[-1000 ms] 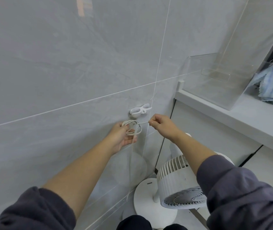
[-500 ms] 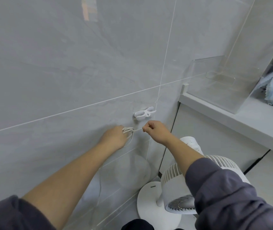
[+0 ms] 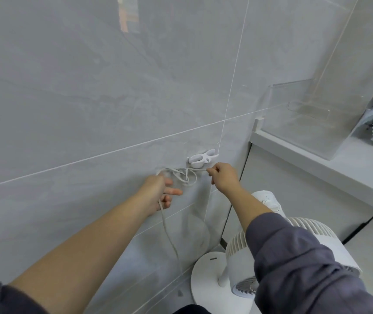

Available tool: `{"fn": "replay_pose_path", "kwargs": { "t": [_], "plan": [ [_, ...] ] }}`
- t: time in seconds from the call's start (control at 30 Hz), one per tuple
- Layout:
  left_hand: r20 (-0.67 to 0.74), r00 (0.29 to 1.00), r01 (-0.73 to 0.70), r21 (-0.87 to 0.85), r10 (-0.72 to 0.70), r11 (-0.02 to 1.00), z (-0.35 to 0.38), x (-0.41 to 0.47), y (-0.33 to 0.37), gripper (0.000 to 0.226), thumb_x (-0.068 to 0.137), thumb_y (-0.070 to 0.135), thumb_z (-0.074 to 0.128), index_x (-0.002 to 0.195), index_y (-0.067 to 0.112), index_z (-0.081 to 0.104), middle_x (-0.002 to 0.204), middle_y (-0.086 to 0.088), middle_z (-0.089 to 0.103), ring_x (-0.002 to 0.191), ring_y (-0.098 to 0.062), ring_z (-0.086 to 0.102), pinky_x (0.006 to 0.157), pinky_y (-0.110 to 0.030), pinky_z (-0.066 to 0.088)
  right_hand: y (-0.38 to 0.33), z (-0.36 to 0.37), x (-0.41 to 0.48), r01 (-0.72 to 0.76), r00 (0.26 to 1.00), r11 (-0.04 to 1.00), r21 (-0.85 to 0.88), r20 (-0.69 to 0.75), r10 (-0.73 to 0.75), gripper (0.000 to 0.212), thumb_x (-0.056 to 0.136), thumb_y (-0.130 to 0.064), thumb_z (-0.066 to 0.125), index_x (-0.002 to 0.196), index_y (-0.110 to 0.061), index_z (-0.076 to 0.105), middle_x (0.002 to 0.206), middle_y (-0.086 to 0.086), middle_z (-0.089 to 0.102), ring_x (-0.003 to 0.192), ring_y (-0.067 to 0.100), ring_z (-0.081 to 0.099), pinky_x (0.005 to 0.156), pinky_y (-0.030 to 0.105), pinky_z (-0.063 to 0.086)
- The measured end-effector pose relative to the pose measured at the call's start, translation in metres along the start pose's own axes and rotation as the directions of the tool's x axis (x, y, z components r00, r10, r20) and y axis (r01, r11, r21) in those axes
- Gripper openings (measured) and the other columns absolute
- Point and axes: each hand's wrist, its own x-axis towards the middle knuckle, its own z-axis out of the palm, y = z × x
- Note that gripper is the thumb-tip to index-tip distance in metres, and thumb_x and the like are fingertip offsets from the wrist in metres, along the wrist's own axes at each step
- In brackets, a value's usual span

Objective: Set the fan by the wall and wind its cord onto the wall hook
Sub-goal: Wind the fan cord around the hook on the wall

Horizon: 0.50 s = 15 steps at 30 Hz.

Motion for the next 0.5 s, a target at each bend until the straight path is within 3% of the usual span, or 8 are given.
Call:
{"fn": "replay_pose_path", "kwargs": {
  "t": [0.1, 0.23, 0.3, 0.4, 0.5],
  "plan": [
    [-0.011, 1.0, -0.019, -0.017, 0.019, 1.0, -0.002, 0.0, -0.002, 0.019, 0.1, 0.017, 0.03, 0.111, 0.009, 0.044, 0.078, -0.016, 0.062, 0.026, -0.011, 0.039, 0.032, -0.016, 0.041, 0.003, 0.002, 0.011, -0.089, 0.996, 0.996, 0.028, -0.016, 0.089, 0.017, 0.096, -0.013, 0.047, 0.083, -0.011, 0.058, 0.086, 0.013, 0.07, 0.075, 0.024, 0.055, 0.056, 0.026, 0.038],
    [-0.007, 0.996, -0.089, 0.091, 0.09, 0.992, 0.003, 0.002, -0.015, 0.029, 0.097, 0.008, 0.034, 0.124, 0.014, 0.042, 0.094, -0.014, 0.056, 0.051, -0.022, 0.055, 0.036, -0.024, 0.051, -0.002, 0.008, 0.023, -0.168, 0.985, 0.96, 0.223, 0.005, 0.171, 0.024, 0.097, -0.014, 0.044, 0.075, -0.012, 0.054, 0.071, 0.004, 0.066, 0.061, 0.018, 0.051, 0.067, 0.03, 0.047],
    [-0.002, 0.988, -0.151, 0.096, 0.152, 0.984, 0.006, 0.006, -0.016, 0.032, 0.095, 0.002, 0.033, 0.121, 0.018, 0.043, 0.097, -0.013, 0.056, 0.057, -0.023, 0.06, 0.038, -0.026, 0.052, -0.003, 0.007, 0.026, -0.193, 0.981, 0.939, 0.285, 0.035, 0.191, 0.029, 0.098, -0.015, 0.045, 0.07, -0.013, 0.052, 0.069, 0.003, 0.063, 0.058, 0.018, 0.047, 0.066, 0.033, 0.046],
    [-0.026, 0.978, -0.205, 0.105, 0.209, 0.973, 0.008, 0.013, -0.007, 0.03, 0.091, -0.001, 0.037, 0.114, 0.016, 0.048, 0.087, -0.009, 0.061, 0.048, -0.019, 0.056, 0.035, -0.019, 0.042, -0.002, 0.0, 0.031, -0.206, 0.978, 0.905, 0.373, 0.116, 0.175, 0.028, 0.098, -0.005, 0.042, 0.074, -0.009, 0.057, 0.07, 0.007, 0.06, 0.056, 0.016, 0.04, 0.054, 0.026, 0.038],
    [-0.007, 0.97, -0.232, 0.262, 0.243, 0.937, 0.012, 0.018, 0.002, 0.03, 0.089, -0.001, 0.04, 0.11, 0.015, 0.052, 0.078, -0.007, 0.062, 0.037, -0.013, 0.048, 0.034, -0.015, 0.034, -0.002, -0.009, 0.037, -0.198, 0.979, 0.888, 0.414, 0.123, 0.161, 0.024, 0.096, 0.001, 0.044, 0.077, -0.005, 0.057, 0.068, 0.008, 0.06, 0.055, 0.014, 0.046, 0.051, 0.022, 0.043]
  ]
}}
